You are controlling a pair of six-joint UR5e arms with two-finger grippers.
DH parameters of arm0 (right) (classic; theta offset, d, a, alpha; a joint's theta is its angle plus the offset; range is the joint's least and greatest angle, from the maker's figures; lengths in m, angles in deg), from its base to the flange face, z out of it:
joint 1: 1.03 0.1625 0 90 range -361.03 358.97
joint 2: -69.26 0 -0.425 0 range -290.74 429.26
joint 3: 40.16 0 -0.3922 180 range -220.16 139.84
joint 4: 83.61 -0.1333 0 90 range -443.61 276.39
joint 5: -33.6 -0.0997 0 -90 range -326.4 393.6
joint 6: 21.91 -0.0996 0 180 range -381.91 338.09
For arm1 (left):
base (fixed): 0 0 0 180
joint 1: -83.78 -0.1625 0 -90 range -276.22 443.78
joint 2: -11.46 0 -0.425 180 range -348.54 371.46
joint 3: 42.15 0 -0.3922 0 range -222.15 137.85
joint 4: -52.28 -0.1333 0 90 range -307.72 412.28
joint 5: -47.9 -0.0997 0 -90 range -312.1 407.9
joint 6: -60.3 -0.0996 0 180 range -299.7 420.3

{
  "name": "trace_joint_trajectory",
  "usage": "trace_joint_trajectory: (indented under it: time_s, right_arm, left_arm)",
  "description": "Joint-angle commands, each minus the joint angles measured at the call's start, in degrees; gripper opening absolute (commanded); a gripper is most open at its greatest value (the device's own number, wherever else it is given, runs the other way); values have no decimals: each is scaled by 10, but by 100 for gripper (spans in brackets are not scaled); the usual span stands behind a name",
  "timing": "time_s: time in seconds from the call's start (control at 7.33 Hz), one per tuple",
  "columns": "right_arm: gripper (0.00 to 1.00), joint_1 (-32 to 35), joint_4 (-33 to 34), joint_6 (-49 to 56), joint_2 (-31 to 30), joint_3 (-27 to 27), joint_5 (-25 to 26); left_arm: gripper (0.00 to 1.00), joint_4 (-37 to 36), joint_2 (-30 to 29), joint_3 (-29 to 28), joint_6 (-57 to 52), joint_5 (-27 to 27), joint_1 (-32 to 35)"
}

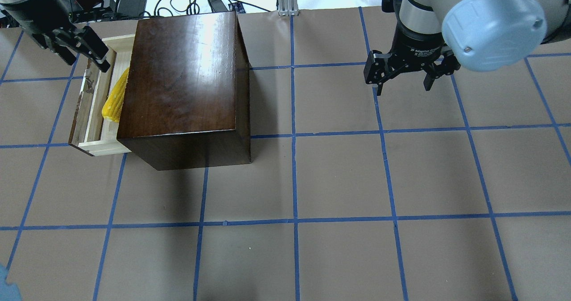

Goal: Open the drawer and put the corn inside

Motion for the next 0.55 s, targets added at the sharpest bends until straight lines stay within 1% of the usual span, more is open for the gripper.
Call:
trace_joint_trajectory:
  time_s: [0.0,0.14,0.27,0.41]
  right_arm:
    - [100,0,0,0,1,-1,-1]
    - [100,0,1,0,1,0,-2]
    - [100,0,1,0,0,0,-2]
    - [100,0,0,0,0,0,-1]
  left_arm:
    - [92,3,24,2,141,1,74]
    - [93,3,33,5,240,1,109]
    - [95,8,39,11,320,1,133]
    - [96,26,53,16,367,1,145]
